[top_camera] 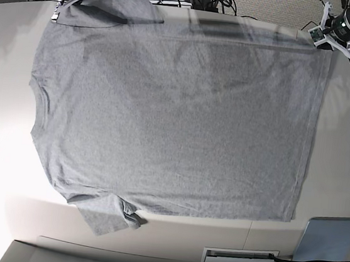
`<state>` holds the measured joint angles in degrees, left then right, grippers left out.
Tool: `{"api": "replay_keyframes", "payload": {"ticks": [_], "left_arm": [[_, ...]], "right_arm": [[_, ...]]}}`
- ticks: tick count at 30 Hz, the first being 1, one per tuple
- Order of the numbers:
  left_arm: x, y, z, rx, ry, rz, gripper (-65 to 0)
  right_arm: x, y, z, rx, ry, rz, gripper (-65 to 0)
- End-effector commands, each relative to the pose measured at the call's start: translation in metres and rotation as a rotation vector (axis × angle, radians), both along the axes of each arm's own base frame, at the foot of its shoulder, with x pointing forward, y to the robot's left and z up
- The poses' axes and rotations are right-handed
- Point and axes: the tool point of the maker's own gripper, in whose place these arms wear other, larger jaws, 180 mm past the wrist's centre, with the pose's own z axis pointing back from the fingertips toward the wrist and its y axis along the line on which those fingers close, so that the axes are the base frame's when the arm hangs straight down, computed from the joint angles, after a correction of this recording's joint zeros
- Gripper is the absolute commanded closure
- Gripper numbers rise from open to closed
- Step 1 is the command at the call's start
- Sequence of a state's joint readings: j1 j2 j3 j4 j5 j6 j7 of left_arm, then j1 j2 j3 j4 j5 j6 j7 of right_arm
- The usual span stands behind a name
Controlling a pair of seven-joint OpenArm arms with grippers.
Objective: Fold the T-shirt properly
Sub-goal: 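Grasp the shoulder edge with both grippers and pull it toward the arms, then lower both grippers onto the shirt body and pinch a fold line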
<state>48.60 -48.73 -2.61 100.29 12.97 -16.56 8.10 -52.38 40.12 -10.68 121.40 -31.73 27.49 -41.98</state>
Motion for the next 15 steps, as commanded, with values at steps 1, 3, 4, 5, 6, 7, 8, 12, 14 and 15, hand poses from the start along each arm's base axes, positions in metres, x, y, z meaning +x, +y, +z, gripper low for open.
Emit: {"api": "replay_keyframes", "payload": {"ticks": [1, 3, 4, 5, 6, 7, 8, 12, 14, 15], "left_arm": [[-0.013, 0.001, -0.003, 0.005, 0.056, -0.026, 0.0], [-0.009, -0.004, 0.000, -0.013, 0.040, -0.035, 0.0], [-0.007, -0.006, 0.002, -0.020, 0.032, -0.039, 0.0], [-0.006, -0.008, 0.002, -0.023, 0.029, -0.042, 0.0], [-0.005, -0.009, 0.003, -0.026, 0.026, -0.044, 0.0], [-0.005, -0.010, 0.004, -0.027, 0.024, -0.046, 0.0], [-0.004, -0.011, 0.005, -0.029, 0.021, -0.047, 0.0], [-0.003, -0.011, 0.005, -0.029, 0.018, -0.048, 0.0], [0.002, -0.009, 0.007, -0.019, -0.009, -0.033, 0.0], [0.007, -0.006, 0.009, -0.011, -0.035, -0.021, 0.0]], "right_arm": [[0.010, -0.002, 0.008, -0.012, -0.052, 0.009, 0.0], [0.019, -0.004, 0.012, -0.024, -0.098, 0.002, 0.0], [0.021, -0.005, 0.013, -0.030, -0.108, 0.004, 0.0], [0.021, -0.005, 0.013, -0.032, -0.106, 0.007, 0.0], [0.021, -0.004, 0.013, -0.028, -0.105, 0.007, 0.0], [0.022, -0.003, 0.012, -0.019, -0.105, 0.006, 0.0], [0.024, -0.002, 0.013, -0.013, -0.110, 0.005, 0.0], [0.040, 0.001, 0.016, 0.015, -0.149, -0.004, 0.0], [0.052, 0.004, 0.019, 0.035, -0.174, -0.017, 0.0], [0.058, 0.004, 0.021, 0.040, -0.190, -0.021, 0.0]]}}
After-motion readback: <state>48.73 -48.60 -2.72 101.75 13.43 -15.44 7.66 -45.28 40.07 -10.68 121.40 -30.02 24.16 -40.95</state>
